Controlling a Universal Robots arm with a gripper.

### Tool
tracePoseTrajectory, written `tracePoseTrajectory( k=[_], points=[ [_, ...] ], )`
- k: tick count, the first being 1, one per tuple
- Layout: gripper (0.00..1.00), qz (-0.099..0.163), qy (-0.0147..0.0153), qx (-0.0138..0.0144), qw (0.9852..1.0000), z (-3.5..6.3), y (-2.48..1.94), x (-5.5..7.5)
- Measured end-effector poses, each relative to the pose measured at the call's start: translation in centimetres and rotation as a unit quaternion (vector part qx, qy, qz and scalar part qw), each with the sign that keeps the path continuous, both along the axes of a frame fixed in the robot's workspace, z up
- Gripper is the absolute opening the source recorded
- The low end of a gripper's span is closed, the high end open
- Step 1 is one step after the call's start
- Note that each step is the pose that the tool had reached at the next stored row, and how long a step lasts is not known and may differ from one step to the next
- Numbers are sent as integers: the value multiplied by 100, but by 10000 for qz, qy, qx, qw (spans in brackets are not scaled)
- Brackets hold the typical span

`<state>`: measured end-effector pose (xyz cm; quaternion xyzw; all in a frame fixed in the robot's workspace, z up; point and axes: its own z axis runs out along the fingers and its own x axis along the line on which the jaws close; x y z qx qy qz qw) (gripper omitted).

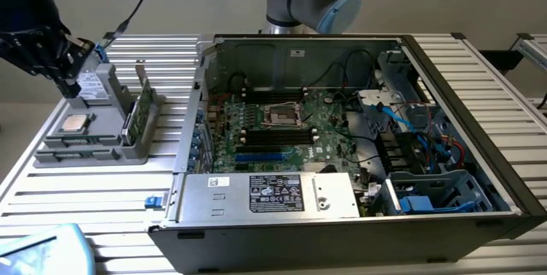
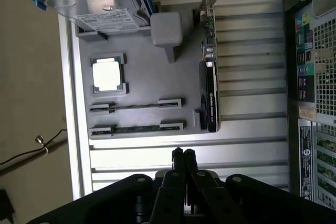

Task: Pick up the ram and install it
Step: 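Reach for the ram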

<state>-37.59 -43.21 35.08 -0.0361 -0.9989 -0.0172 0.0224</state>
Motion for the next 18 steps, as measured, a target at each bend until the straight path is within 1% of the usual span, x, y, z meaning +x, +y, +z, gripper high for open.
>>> tracePoseTrajectory(
  k=[2, 4, 11, 18],
  points=[
    [10, 0, 27, -2, 10000, -22, -11, -26],
    [10, 1, 46, -4, 10000, -46, -20, -61],
    [10, 2, 69, -10, 10000, -128, -44, -220],
    [10, 4, 100, -24, 9999, -197, -73, -335]
  ],
)
